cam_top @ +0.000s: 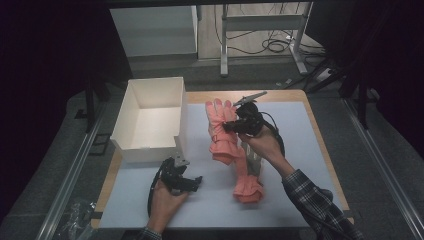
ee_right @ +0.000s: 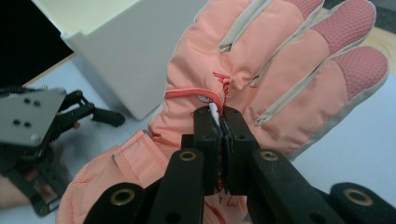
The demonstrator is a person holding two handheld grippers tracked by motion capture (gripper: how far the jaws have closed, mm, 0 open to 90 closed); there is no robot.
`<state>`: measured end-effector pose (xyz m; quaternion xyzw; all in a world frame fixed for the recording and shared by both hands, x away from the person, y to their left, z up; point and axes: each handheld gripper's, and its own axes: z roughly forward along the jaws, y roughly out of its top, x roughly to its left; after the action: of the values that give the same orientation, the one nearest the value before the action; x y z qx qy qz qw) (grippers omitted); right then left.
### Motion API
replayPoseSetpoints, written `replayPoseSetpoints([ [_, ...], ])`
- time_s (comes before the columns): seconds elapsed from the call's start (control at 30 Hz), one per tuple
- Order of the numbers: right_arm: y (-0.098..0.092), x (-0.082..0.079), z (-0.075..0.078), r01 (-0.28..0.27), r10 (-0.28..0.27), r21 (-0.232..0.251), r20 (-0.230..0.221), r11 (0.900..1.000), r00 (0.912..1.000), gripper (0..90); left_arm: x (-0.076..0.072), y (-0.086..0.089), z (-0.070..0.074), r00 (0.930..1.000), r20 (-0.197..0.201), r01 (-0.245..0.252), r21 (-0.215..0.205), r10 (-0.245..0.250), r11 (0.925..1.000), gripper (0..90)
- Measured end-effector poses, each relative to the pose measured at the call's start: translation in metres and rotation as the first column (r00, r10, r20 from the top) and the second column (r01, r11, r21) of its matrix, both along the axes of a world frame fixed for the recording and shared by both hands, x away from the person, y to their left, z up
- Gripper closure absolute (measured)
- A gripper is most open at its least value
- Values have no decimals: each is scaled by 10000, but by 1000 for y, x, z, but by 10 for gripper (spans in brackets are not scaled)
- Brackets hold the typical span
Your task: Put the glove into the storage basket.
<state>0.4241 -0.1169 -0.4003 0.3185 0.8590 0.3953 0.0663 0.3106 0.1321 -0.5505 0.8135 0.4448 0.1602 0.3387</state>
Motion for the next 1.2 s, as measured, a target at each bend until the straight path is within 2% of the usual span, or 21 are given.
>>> replayPoseSetpoints([
  [0.3, -23, -22, -1, 352, -352, -75, -56, 9994, 9994, 854, 0, 0, 0, 10000, -17, 9, 5, -9, 10000, 20],
  [0.4, -34, -33, 0, 524, -522, -255, 89, 9983, 9986, 853, 0, 0, 0, 10000, -23, 9, 7, -9, 10000, 19],
  [0.57, -47, -48, 1, 740, -738, -286, 92, 9968, 9972, 852, 0, 0, 0, 10000, -24, 14, 6, -14, 10000, 19],
  [0.73, -57, -63, -1, 815, -816, -327, -15, 9961, 9967, 851, 0, 0, 0, 10000, -43, 6, -11, -6, 10000, 19],
  [0.97, -68, -82, -17, 1044, -1054, -361, -295, 9939, 9940, 850, 0, 0, 0, 10000, -37, -2, -18, 2, 10000, 20],
  [1.2, -70, -85, -42, 1513, -1539, -580, -435, 9868, 9871, 842, 0, 0, 0, 10000, -3, -1, -7, 1, 10000, 19],
])
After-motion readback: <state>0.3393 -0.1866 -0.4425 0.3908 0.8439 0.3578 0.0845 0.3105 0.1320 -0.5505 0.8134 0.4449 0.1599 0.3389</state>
